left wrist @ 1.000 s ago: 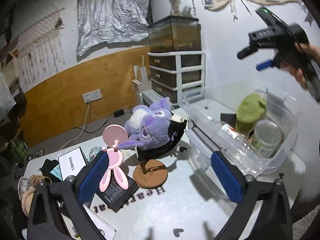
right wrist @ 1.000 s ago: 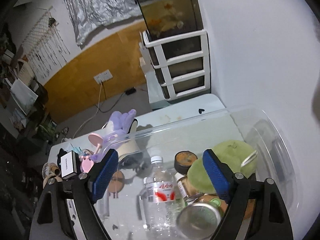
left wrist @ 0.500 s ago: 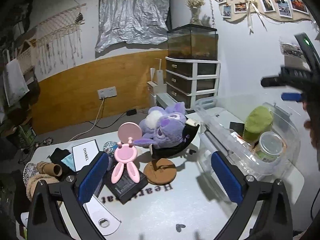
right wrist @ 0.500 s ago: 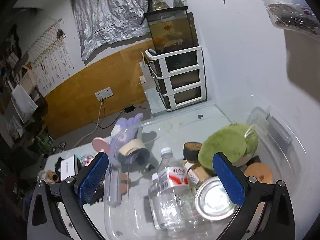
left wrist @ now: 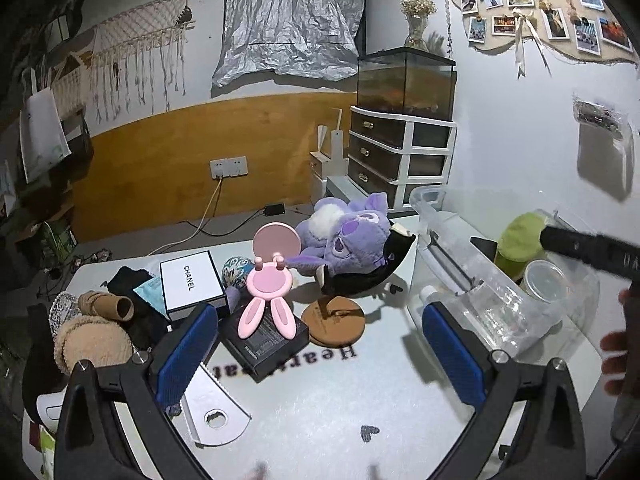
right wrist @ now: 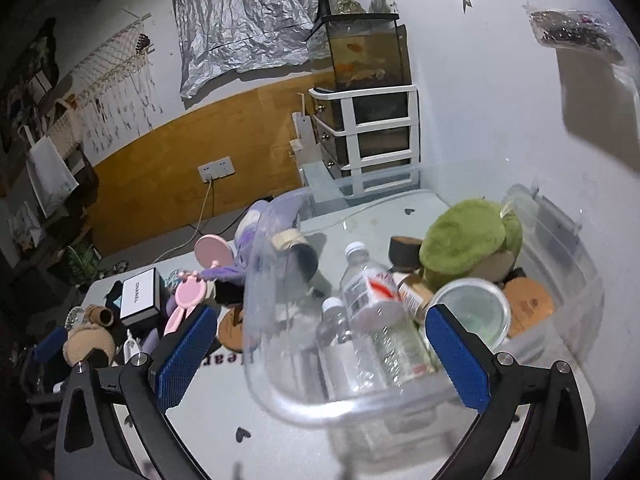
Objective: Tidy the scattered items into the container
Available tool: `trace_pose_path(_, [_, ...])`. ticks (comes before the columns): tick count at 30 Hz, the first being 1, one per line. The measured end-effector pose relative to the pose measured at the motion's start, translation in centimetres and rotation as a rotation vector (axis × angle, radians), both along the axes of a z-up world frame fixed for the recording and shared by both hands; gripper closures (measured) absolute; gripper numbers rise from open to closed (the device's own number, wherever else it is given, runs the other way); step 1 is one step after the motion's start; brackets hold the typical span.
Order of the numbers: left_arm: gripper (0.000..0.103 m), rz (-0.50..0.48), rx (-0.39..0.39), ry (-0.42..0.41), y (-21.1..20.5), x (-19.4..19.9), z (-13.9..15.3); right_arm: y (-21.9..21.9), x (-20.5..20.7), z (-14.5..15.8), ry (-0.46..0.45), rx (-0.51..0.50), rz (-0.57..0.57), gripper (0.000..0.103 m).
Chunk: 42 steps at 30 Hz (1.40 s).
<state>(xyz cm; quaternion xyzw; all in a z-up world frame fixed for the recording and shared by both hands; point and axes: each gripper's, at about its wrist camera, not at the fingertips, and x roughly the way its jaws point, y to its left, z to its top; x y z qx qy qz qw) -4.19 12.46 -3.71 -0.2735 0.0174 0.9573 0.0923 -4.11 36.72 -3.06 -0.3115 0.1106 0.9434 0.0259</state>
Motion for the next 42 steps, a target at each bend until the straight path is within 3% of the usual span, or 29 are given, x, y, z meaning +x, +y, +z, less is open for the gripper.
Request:
trace_pose_path(17, [0.000,0.061,0.034,-0.129,-4.4,1.9,-2.0,-5.6,3.0,-2.8,-0.051,0.022,0.093,0.000])
trace_pose_path(26, [0.000,0.125,0.040,-0.137,-6.9,2.9,-2.3,-7.3,3.7,-3.3,-0.069,0.013,0.077,0.000])
trace_pose_path(42, [0.000,0.122,0.083,-0.181,-9.4,2.3,-2.7,-9.5,3.4,-4.1,-0.111,-0.036,0.107,0.000])
